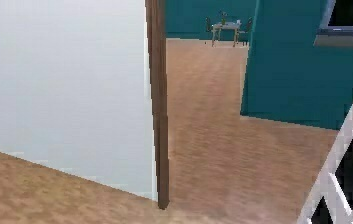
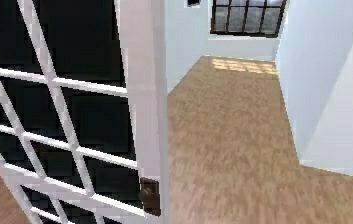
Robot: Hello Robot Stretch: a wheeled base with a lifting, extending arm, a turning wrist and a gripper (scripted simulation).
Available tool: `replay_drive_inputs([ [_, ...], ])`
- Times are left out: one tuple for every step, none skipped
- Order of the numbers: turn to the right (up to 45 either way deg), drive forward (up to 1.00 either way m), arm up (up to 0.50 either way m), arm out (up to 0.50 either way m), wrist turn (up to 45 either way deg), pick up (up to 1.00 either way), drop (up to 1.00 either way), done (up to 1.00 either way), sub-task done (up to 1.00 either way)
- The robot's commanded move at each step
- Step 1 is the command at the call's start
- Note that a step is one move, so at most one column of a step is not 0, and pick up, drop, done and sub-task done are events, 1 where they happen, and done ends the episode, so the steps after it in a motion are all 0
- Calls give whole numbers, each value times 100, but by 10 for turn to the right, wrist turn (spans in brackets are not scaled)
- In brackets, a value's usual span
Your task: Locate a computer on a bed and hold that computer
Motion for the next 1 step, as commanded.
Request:
replay_drive_inputs([
  [240,0,0,0,0,0,0,0,0],
])
